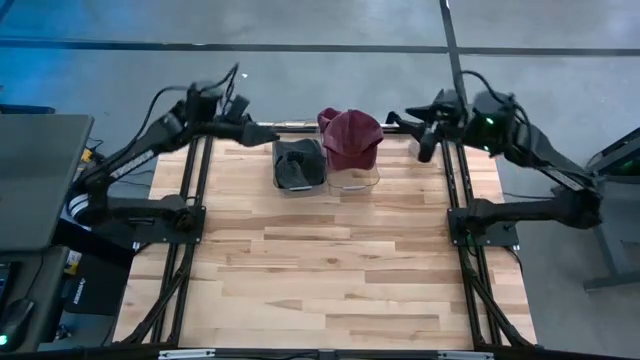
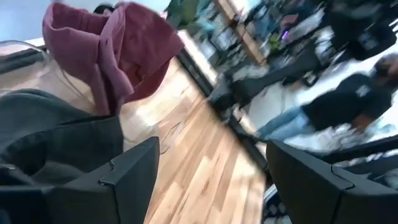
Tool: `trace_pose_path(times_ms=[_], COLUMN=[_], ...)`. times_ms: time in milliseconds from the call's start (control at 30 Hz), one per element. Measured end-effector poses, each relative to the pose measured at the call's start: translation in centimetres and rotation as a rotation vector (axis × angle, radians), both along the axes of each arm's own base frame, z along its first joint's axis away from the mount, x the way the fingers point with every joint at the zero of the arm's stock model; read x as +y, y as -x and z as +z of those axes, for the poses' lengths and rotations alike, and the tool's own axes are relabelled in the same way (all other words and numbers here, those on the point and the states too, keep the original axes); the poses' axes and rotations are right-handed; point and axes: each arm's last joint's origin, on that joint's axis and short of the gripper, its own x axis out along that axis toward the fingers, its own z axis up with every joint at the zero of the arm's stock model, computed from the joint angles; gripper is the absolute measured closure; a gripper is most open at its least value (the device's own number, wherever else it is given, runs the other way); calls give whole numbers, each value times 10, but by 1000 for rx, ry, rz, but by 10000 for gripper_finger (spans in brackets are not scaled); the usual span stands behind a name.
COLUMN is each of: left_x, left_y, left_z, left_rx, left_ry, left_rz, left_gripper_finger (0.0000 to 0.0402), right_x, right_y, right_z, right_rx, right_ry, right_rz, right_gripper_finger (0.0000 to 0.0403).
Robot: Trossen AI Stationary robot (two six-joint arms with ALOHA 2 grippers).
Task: Pick & Place hat
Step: Return to home position
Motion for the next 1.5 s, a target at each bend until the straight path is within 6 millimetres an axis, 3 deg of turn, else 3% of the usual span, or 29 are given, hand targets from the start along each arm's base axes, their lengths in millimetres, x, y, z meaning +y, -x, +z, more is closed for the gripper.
trace_pose_path(times_ms=[100, 267, 533, 800, 1100, 1500], left_x=[-14, -35, -55, -60, -53, -51], left_y=[16, 40, 68, 74, 69, 70], left_z=[-17, -28, -58, -82, -125, -126], left_rx=[-87, -245, -273, -320, -341, -373], left_ry=[31, 47, 78, 185, 259, 230], left_rz=[31, 66, 222, 223, 320, 412], left_gripper_finger=[115, 115, 115, 115, 115, 115], right_x=[11, 23, 32, 40, 53, 58], right_y=[16, 29, 25, 18, 30, 65], right_z=[-14, -52, -124, -178, -206, -209], right_rx=[-108, -313, -478, -578, -700, -731], right_ry=[-1, -11, -72, -85, -66, -54], right_rz=[-17, -4, 19, -4, -26, -17], right_gripper_finger=[206, 207, 220, 239, 258, 263])
